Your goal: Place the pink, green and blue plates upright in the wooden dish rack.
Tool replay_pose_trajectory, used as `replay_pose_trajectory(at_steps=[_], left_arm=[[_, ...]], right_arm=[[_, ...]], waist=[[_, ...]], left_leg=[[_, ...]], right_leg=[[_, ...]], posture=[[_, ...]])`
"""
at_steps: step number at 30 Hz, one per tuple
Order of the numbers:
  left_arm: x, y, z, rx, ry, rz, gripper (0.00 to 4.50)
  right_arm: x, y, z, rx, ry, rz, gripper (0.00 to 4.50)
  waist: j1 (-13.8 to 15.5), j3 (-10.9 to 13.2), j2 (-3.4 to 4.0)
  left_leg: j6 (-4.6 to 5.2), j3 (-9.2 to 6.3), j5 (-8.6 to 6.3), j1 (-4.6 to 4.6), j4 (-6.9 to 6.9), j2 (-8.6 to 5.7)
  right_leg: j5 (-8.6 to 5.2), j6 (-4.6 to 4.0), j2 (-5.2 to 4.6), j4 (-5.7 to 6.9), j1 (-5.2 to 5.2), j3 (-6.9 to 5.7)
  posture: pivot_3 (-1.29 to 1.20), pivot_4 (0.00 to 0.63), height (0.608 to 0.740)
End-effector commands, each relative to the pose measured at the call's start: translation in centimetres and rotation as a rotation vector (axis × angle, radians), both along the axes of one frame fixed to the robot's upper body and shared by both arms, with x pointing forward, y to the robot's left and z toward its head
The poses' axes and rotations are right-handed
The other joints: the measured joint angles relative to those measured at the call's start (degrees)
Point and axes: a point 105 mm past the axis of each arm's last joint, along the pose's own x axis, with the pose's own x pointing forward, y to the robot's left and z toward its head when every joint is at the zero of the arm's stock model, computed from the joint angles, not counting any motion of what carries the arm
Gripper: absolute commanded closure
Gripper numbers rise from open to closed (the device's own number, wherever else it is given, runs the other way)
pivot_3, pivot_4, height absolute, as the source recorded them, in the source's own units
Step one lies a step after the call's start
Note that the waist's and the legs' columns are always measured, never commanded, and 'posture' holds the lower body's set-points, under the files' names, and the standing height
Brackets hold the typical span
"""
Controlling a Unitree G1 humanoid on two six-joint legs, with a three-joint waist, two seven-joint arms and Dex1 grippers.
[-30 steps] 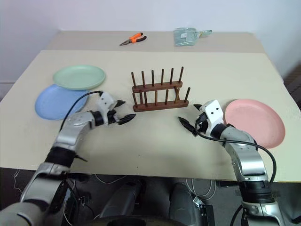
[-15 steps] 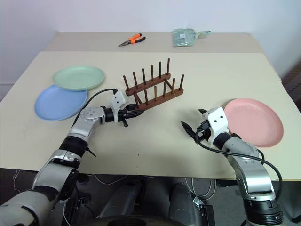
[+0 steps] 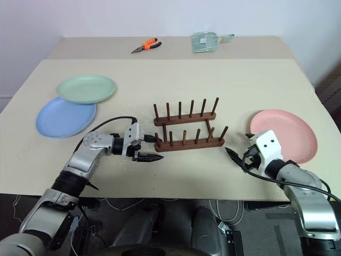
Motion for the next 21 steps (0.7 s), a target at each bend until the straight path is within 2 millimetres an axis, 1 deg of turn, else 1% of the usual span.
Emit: replay_pose_trajectory(at_steps=[1,2,3,4,6,8,10,11,12,14,15,16,18,21], left_arm=[[0.6,3.8,-1.2,0.086,0.028,0.163,0.29],[0.3,4.6,-1.3,0.094,0.039,0.189,0.28],[-0.5,5.4,-1.3,0.094,0.06,0.199,0.28],[-1.3,5.8,-1.3,0.087,0.085,0.2,0.59],[-3.3,6.0,-1.1,0.058,0.152,0.178,1.18],[-5.5,4.5,-0.8,0.019,0.206,0.121,2.17],[-6.0,2.7,-0.8,-0.017,0.222,0.126,3.17],[-6.0,2.2,-0.8,-0.028,0.227,0.14,3.67],[-6.0,1.2,-0.9,-0.046,0.236,0.147,4.13],[-6.0,-0.8,-1.2,-0.066,0.217,0.15,4.13],[-5.6,-1.4,-1.2,-0.08,0.203,0.177,4.13],[-4.4,-1.7,-1.4,-0.092,0.175,0.252,4.13],[-2.9,-1.8,-1.7,-0.099,0.132,0.358,4.13],[-0.4,-0.9,-2.2,-0.09,0.052,0.54,4.13]], right_arm=[[-0.8,-0.1,0.6,-0.023,-0.003,0.055,0.26],[-1.1,0.0,0.5,-0.027,0.009,0.072,0.54],[-1.5,0.4,0.3,-0.023,0.028,0.101,0.91],[-1.9,0.8,0.2,-0.02,0.045,0.131,1.41],[-2.4,1.6,-0.1,-0.019,0.072,0.184,2.39],[-2.6,2.8,-0.7,-0.024,0.097,0.243,3.51],[-2.4,3.7,-1.5,-0.036,0.102,0.262,4.49],[-2.3,3.9,-1.7,-0.043,0.1,0.262,4.5],[-1.8,4.0,-2.3,-0.055,0.099,0.245,4.5],[-0.5,4.0,-3.3,-0.117,0.066,0.195,4.5],[0.2,3.8,-3.7,-0.137,0.05,0.164,4.5],[1.2,3.6,-3.8,-0.141,0.031,0.119,4.5],[2.3,3.6,-4.0,-0.138,0.01,0.072,4.5],[3.6,4.9,-3.9,-0.12,-0.022,0.06,4.5]], waist=[[-0.3,0.0,0.0],[-0.5,0.0,0.02],[-0.8,0.0,0.03],[-1.4,-0.1,0.07],[-1.7,-0.1,0.16],[-1.7,-0.2,0.23],[-1.1,-0.2,0.31],[-0.7,-0.3,0.35],[-0.3,-0.3,0.34],[0.1,-0.4,0.18],[0.1,-0.4,0.11],[0.1,-0.5,0.11],[0.1,-0.5,0.07],[0.1,-0.6,0.0]], left_leg=[[0.0,0.02,0.0,0.01,0.0,0.04],[0.0,0.03,0.0,0.02,-0.01,0.07],[0.0,0.06,-0.01,0.04,-0.02,0.12],[0.0,0.08,-0.01,0.05,-0.05,0.15],[0.02,0.19,-0.03,0.1,-0.11,0.21],[0.03,0.29,-0.04,0.15,-0.12,0.25],[0.04,0.36,-0.05,0.17,-0.12,0.27],[0.04,0.38,-0.06,0.16,-0.07,0.26],[0.05,0.39,-0.06,0.14,-0.03,0.24],[0.06,0.43,-0.07,0.11,0.02,0.23],[0.07,0.44,-0.08,0.11,0.02,0.23],[0.07,0.46,-0.08,0.12,0.02,0.23],[0.07,0.47,-0.08,0.13,0.05,0.24],[0.07,0.48,-0.08,0.16,0.08,0.28]], right_leg=[[0.0,-0.01,0.02,0.01,0.0,0.0],[0.0,-0.01,0.04,0.01,-0.01,0.01],[0.0,-0.01,0.06,0.02,-0.01,0.04],[0.0,-0.02,0.08,0.02,-0.03,0.07],[0.0,-0.02,0.11,0.02,-0.06,0.2],[0.01,-0.04,0.15,0.02,-0.07,0.33],[-0.01,-0.04,0.16,0.01,-0.03,0.42],[-0.03,-0.06,0.15,0.0,-0.02,0.46],[-0.05,-0.06,0.13,-0.02,-0.01,0.46],[-0.04,-0.07,0.12,-0.04,-0.01,0.47],[-0.02,-0.09,0.12,-0.07,-0.01,0.47],[0.0,-0.11,0.13,-0.08,0.0,0.47],[0.05,-0.15,0.13,-0.07,0.01,0.48],[0.09,-0.2,0.23,-0.05,0.02,0.51]], posture=[[0.0,0.15,0.732],[0.0,0.15,0.732],[0.0,0.15,0.732],[0.0,0.15,0.732],[0.0,0.15,0.732],[0.0,0.15,0.732],[0.0,0.15,0.732],[0.0,0.15,0.732],[0.0,0.15,0.732],[0.0,0.15,0.732],[0.0,0.15,0.732],[0.0,0.15,0.732],[0.0,0.15,0.732],[0.0,0.15,0.732]])
